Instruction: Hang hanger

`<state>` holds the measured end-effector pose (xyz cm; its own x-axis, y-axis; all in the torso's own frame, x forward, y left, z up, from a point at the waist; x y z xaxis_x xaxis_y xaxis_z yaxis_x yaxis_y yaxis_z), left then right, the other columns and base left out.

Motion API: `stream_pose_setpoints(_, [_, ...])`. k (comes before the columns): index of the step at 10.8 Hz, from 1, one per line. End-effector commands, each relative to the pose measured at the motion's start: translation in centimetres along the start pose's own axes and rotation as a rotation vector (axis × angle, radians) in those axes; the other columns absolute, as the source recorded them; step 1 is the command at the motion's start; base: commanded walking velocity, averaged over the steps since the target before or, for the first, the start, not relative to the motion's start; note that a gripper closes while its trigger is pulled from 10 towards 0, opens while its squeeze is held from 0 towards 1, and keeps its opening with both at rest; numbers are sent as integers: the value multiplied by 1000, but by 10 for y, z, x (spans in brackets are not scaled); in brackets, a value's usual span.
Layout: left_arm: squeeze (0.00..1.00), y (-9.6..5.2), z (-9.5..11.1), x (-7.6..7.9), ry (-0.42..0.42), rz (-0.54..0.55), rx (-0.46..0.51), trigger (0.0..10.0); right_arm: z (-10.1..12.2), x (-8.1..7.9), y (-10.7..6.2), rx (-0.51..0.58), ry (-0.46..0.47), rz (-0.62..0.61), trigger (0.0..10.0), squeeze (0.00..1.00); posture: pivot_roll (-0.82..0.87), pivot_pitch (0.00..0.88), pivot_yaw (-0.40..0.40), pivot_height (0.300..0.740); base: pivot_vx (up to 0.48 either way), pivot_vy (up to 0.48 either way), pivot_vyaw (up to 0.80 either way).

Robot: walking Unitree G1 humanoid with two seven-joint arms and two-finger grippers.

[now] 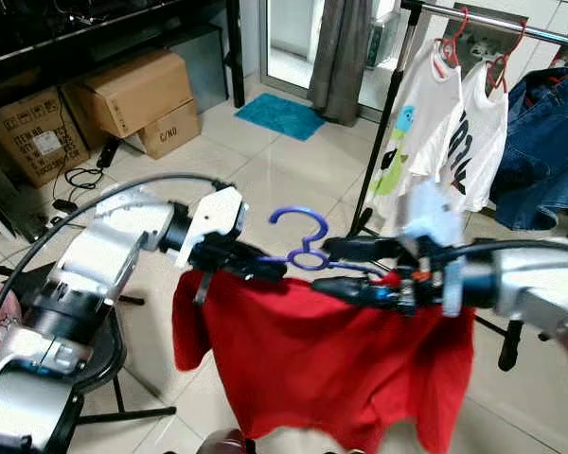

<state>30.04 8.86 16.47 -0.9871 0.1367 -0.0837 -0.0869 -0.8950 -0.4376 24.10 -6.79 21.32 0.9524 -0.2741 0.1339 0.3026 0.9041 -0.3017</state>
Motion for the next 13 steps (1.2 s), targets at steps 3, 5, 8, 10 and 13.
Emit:
stream_pose_setpoints(3, [0,0,20,1,32,-35,50,0,-3,-2,13,-19,-21,-4,0,0,14,22,22,740,0,0,0])
stream_pose_setpoints(5, [0,1,23,2,27,-42,68,0,-3,-3,16,-20,-25,0,0,0,17,23,18,740,0,0,0])
stream_pose_setpoints(8, [0,-1,25,3,15,-50,76,0,-4,-3,18,-26,-34,-2,0,0,16,22,18,740,0,0,0])
stream_pose_setpoints(10, [0,-1,26,-2,1,-25,77,0,-4,-4,18,-19,-32,0,0,0,14,21,19,740,0,0,0])
stream_pose_setpoints(13, [0,-6,29,-14,-30,42,96,0,-4,-2,16,-14,-31,-13,0,0,13,15,20,740,0,0,0])
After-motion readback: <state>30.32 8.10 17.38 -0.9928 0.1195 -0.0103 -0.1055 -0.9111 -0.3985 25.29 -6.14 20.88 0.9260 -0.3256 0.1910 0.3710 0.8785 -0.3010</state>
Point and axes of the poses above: a point about 5 cm out from each wrist's last joint towards the gripper, its own y axis pointing out of the wrist towards the gripper, its own z axis along the axis of the wrist's last joint, x = y × z, the point moved 6 cm from there along y, pointing out of the wrist towards the gripper, and after that the axes turned 4 degrees about -y, right-handed, at the moved point
